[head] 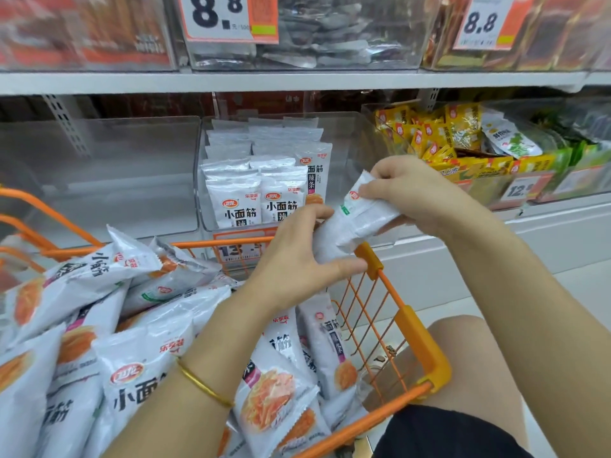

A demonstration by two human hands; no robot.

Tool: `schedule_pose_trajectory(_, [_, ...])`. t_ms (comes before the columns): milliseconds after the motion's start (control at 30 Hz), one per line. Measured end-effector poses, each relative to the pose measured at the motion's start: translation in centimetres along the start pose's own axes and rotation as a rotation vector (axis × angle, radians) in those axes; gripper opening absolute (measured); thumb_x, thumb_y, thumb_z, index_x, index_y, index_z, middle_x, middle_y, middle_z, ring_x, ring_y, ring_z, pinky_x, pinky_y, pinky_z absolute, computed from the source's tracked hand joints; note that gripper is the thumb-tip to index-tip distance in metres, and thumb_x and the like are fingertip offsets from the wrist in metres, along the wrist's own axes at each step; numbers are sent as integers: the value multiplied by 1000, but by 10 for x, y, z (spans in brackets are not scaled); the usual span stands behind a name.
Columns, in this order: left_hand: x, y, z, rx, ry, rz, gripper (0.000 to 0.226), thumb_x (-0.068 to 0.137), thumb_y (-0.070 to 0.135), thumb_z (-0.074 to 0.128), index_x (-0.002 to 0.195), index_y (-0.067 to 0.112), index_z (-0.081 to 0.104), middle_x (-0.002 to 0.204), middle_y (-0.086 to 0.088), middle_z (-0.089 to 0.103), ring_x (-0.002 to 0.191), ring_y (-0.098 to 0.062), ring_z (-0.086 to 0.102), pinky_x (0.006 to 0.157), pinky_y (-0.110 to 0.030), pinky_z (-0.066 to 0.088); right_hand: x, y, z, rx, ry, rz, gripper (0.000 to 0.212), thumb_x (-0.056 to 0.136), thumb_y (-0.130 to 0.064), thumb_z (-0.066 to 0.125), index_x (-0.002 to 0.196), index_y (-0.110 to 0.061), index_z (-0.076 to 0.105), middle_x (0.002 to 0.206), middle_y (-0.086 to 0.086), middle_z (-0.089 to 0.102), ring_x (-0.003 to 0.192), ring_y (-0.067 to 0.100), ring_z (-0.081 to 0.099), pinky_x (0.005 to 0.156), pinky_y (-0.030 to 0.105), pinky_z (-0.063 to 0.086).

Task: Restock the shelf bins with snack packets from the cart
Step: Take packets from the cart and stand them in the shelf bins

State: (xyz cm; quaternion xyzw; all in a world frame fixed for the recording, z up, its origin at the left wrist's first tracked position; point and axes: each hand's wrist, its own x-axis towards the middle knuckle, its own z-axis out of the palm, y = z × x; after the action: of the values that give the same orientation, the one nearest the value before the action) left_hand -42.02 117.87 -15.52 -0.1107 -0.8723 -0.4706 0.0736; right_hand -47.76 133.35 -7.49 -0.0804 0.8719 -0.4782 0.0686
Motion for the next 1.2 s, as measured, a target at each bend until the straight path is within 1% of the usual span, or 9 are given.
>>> schedule_pose_trajectory(67, [0,0,2,88,20,35,73,66,49,75,126,26,41,121,9,46,111,-7,45,91,-25,41,-1,1,8,205,-36,47,22,93,-7,53,71,-7,48,69,12,57,59,22,63,48,33,57])
schedule_pose_trajectory(167, [1,1,-1,69,113,31,38,82,27,67,115,23,49,109,8,47,101,-6,47,79,-8,37,0,6,15,499,-143,89,34,100,-30,41,87,-1,56,77,14,63,62,24,66,53,35,58])
schedule_pose_trajectory(300, [1,8,-6,-247,173,-79,16,88,16,57,99,27,52,100,6,60,85,0,57,69,-10,44,7,22,22,431,-170,50,31,97,-27,47,116,-6,59,101,10,69,85,22,65,68,34,57])
schedule_pose_trajectory(400, [2,11,-6,-340,206,-76,20,93,19,53,112,22,49,100,11,59,86,6,56,64,-3,42,5,29,26,429,-311,1,27,93,-17,55,117,-7,61,105,7,69,93,20,66,83,38,56])
schedule_pose_trajectory(533, [6,8,-5,-403,256,-92,16,97,25,46,111,19,48,98,6,61,82,3,59,65,-11,48,2,30,33,471,-329,-19,27,90,-9,58,116,-5,58,101,10,69,85,22,69,72,37,60])
schedule_pose_trajectory(700, [8,4,-6,-424,252,-130,16,99,22,41,100,19,56,99,1,64,87,-7,61,74,-25,52,3,29,38,433,-335,-15,16,84,0,63,96,-11,64,95,10,72,81,21,69,75,36,58])
schedule_pose_trajectory(767, [10,-1,-6,-295,265,-105,23,98,28,42,104,15,60,106,-5,61,96,-14,59,81,-32,51,8,29,31,408,-295,26,13,84,-2,64,96,-8,65,95,9,72,80,20,69,74,33,58])
schedule_pose_trajectory(967, [9,-14,-9,220,358,-169,29,93,19,49,120,19,59,120,1,52,119,-17,35,94,-24,27,59,27,-7,336,142,59,15,83,-3,66,98,-5,63,95,5,71,78,17,69,66,30,59])
schedule_pose_trajectory(1200, [9,-18,-8,289,349,-147,28,90,15,52,116,21,60,106,12,44,111,-11,32,77,-10,18,131,43,35,18,45,176,15,76,-1,74,83,-8,63,103,13,70,87,27,69,77,43,58])
